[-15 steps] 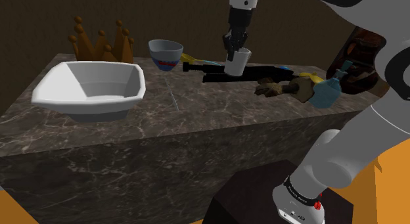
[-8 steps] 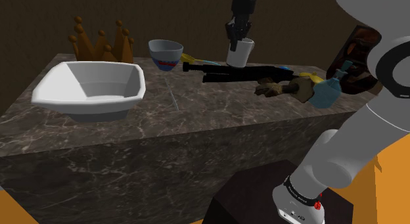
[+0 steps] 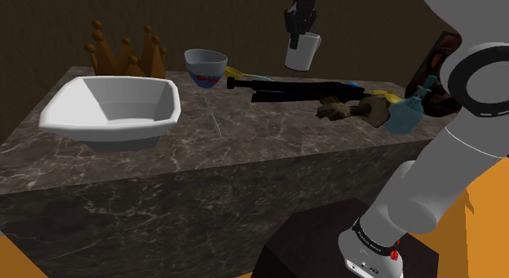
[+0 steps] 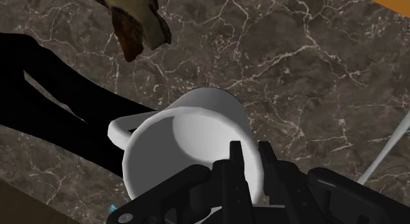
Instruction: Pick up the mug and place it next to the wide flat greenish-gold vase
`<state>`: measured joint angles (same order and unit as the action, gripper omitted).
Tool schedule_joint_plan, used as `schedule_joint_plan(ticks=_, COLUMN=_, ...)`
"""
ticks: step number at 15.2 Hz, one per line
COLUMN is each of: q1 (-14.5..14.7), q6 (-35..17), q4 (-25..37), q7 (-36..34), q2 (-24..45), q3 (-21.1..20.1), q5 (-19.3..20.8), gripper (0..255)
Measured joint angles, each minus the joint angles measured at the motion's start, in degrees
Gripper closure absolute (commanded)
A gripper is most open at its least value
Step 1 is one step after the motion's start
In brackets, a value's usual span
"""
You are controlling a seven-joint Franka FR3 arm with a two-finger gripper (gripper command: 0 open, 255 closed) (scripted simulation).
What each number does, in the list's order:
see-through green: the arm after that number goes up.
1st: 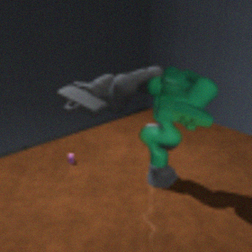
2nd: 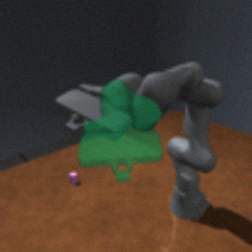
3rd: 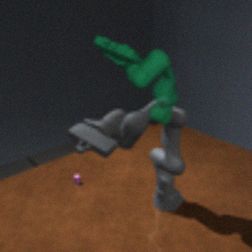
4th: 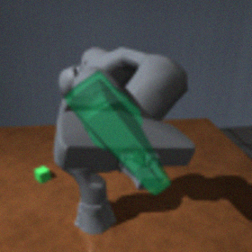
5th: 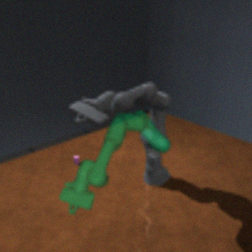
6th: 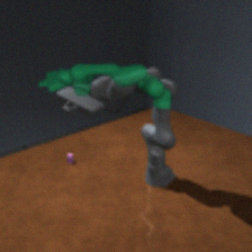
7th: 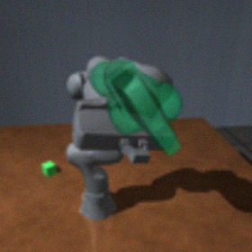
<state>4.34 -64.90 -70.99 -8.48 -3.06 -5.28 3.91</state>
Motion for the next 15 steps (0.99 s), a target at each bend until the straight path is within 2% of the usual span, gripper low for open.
schedule_joint_plan(ticks=5, q1=-2.4, q6=-0.5, q4=-5.3, q7=5.4, q2=-5.2, q3=3.1, q5=0.3, gripper=255)
schedule_joint_plan(ticks=15, q1=-7.4, q6=-2.5, q4=-15.0, q7=20.1, q2=-14.2, q3=12.0, q5=3.2, gripper=255)
